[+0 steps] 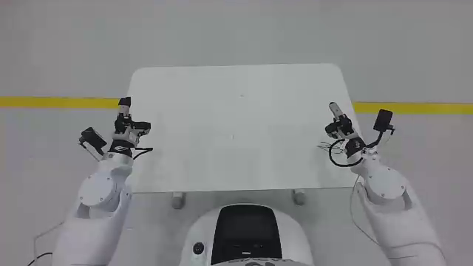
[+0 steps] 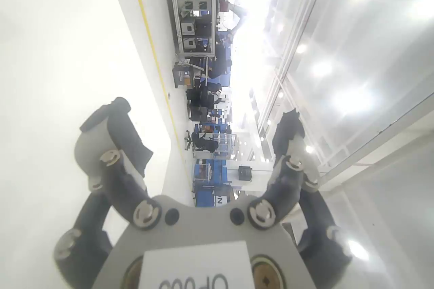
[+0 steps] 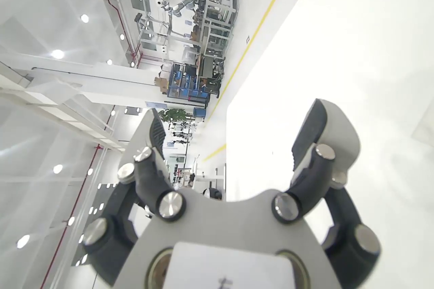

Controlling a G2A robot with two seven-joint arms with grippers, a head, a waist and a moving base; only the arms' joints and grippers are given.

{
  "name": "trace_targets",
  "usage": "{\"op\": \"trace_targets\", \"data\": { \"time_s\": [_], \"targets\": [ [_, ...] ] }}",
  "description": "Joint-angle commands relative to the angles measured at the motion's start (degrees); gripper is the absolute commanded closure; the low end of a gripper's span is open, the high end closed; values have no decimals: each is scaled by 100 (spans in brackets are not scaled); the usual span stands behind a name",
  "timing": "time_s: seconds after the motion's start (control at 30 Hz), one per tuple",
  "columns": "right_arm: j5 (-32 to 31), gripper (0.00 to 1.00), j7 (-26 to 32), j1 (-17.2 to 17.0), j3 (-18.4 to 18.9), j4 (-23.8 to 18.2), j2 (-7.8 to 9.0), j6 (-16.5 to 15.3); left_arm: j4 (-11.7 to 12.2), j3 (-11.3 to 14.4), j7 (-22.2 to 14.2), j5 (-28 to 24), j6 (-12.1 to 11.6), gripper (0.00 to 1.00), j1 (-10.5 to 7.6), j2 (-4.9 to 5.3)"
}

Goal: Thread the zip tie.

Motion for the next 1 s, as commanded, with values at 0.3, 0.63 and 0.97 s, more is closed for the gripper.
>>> {"op": "trace_targets", "data": {
  "time_s": [0.3, 0.63, 0.97],
  "targets": [
    [-2585, 0, 2194, 653, 638, -39, 310, -516, 0, 0, 0, 0, 0, 0, 0, 0],
    [-3106, 0, 2769, 760, 566, 88, 368, -760, 0, 0, 0, 0, 0, 0, 0, 0],
    [-4398, 0, 3207, 800, 765, -192, 499, -1497, 0, 0, 0, 0, 0, 0, 0, 0]
  ]
}}
